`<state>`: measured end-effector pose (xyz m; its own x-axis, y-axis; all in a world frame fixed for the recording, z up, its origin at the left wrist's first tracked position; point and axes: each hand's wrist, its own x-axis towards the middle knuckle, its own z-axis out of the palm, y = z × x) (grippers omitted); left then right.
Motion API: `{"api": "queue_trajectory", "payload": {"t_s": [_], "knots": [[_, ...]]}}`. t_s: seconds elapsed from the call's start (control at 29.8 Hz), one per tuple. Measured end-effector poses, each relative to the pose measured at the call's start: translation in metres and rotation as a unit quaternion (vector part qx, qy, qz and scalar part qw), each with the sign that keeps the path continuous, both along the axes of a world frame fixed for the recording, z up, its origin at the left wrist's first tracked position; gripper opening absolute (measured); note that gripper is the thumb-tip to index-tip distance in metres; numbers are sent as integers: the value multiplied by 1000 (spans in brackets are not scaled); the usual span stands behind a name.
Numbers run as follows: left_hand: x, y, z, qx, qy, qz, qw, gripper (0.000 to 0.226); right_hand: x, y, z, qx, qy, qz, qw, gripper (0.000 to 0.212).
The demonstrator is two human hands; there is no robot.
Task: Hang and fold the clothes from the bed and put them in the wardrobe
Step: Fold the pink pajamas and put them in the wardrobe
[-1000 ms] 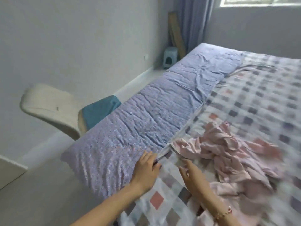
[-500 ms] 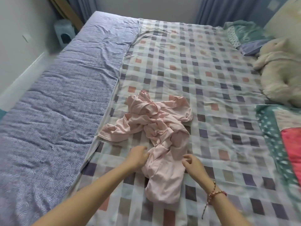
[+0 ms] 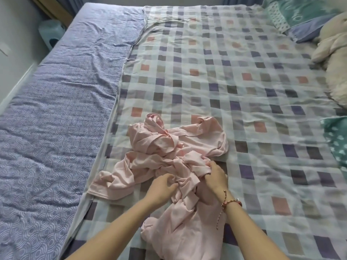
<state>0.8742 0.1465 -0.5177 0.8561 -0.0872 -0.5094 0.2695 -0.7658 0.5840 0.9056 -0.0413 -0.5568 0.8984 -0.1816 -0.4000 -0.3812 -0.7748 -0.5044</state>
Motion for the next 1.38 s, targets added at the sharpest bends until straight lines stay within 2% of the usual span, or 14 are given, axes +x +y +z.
{"api": "queue_trajectory", "payload": {"t_s": [0.17,0.24,0.3,0.4,0.6,0.71,0.81,0.87,1.04,1.11,1.18,1.28,1.31,1.38], "knots": [[-12,-6,-19,-136,6,-3,991,102,-34,35,28,262,-61,-24,963,11],[-19,0,-19,-155,-14,2,988,66,-57,60,44,336,-39,-9,941,23],[-27,16,-3,-136,-60,-14,989,30,-67,74,54,403,-3,0,915,17],[-35,57,18,-136,-138,-24,981,42,-60,69,67,390,54,60,917,22],[-17,126,55,-166,-165,189,954,44,-38,44,90,277,190,252,908,34],[4,132,89,-190,-194,281,921,14,-39,50,101,272,241,244,899,46],[24,139,109,-169,-226,344,895,32,-46,64,114,333,262,157,892,35],[27,146,123,-172,-208,351,896,26,-49,71,130,384,210,92,895,28],[12,172,185,-170,-191,222,941,16,-44,60,206,387,12,-8,922,33],[1,183,224,-96,-225,148,958,25,-46,53,244,351,-1,22,936,41],[4,192,246,17,-276,115,954,32,-48,52,265,340,4,19,940,66],[-16,179,266,149,-328,141,922,33,-61,67,313,426,-27,-74,901,50],[-31,167,272,153,-330,97,926,38,-63,71,333,471,-26,-108,875,45],[-64,136,272,55,-261,-51,962,57,-60,82,370,548,-8,-145,824,44]]}}
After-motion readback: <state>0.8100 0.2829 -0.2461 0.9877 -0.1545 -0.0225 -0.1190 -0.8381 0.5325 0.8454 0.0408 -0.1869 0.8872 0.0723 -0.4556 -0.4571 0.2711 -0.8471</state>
